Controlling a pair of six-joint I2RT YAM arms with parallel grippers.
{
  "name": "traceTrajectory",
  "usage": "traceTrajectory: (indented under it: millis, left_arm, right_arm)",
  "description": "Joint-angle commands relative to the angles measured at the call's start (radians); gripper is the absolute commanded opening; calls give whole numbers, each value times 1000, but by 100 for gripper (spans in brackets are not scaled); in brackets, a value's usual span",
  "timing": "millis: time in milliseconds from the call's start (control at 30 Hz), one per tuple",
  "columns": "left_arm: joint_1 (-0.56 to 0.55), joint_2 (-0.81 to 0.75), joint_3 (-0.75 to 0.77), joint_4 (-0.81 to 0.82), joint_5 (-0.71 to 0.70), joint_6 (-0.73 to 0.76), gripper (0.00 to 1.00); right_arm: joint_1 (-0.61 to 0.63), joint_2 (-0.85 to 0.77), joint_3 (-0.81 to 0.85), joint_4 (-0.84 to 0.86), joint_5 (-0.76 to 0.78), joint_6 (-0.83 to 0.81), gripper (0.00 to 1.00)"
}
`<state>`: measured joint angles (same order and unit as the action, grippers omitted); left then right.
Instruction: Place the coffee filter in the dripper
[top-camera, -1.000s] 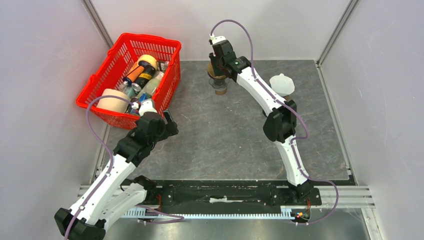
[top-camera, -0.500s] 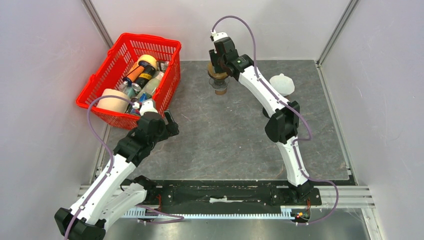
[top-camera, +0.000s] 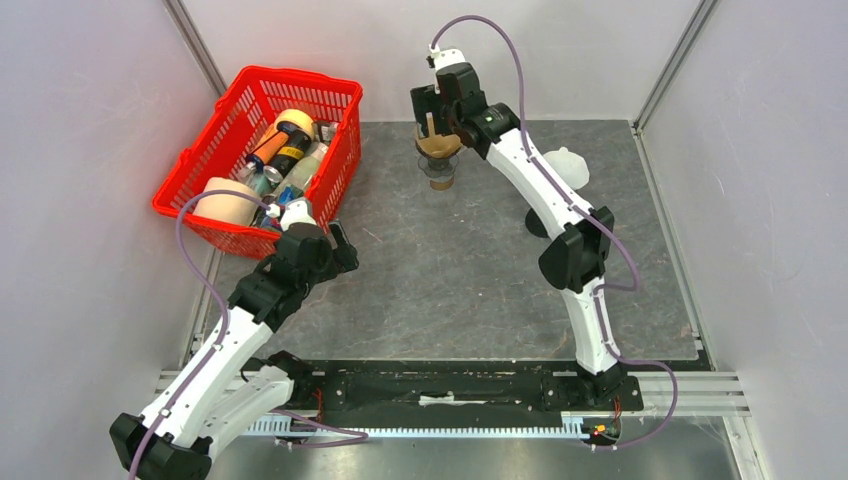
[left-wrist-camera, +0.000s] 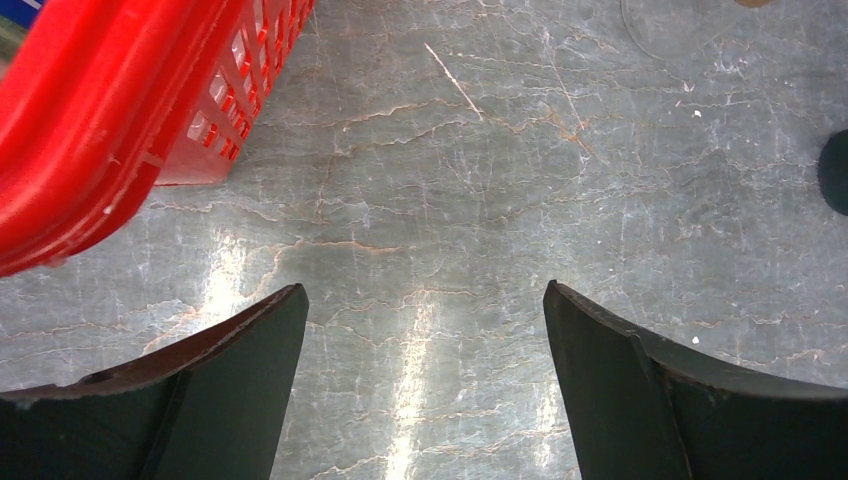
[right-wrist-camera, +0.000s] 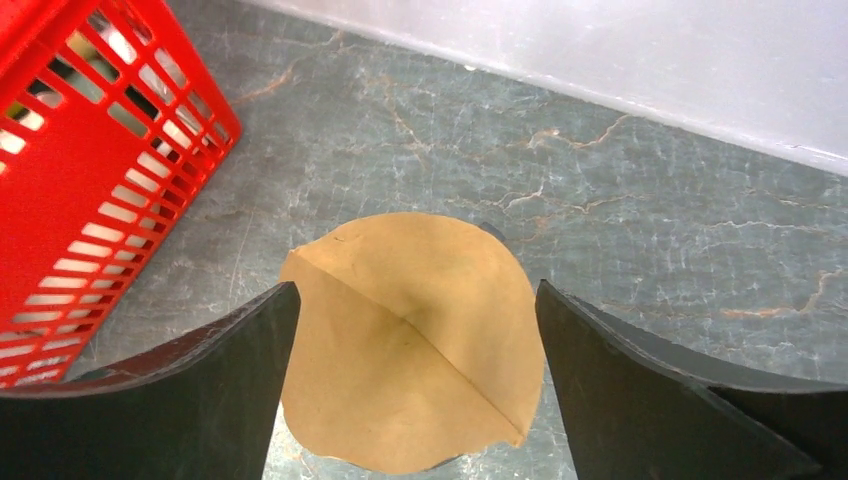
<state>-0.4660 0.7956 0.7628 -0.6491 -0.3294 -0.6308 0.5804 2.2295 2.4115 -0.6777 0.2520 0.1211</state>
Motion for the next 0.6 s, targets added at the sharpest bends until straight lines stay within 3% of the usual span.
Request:
traceTrajectory:
  millis: [0,167,300,400,567]
  left_arm:
    - [3,-11,26,19,11,-1,95]
    - [4,-38,27,17,11,-2,95]
    - [4,-48,28,17,22,-3,95]
    - [4,-55,28,16,23,-7,95]
    - [4,-66,31,15,28,-7,95]
  right_arm:
    - [-2,-132,-47,80,62,-20,97]
    - [-14,-299,-180,86,165,-8,97]
    - [-108,-503,-375,61,124,73,97]
    - [-225,-648,-551,25,105,147,97]
    - [-561,-851,-834,-51,-27,325,97]
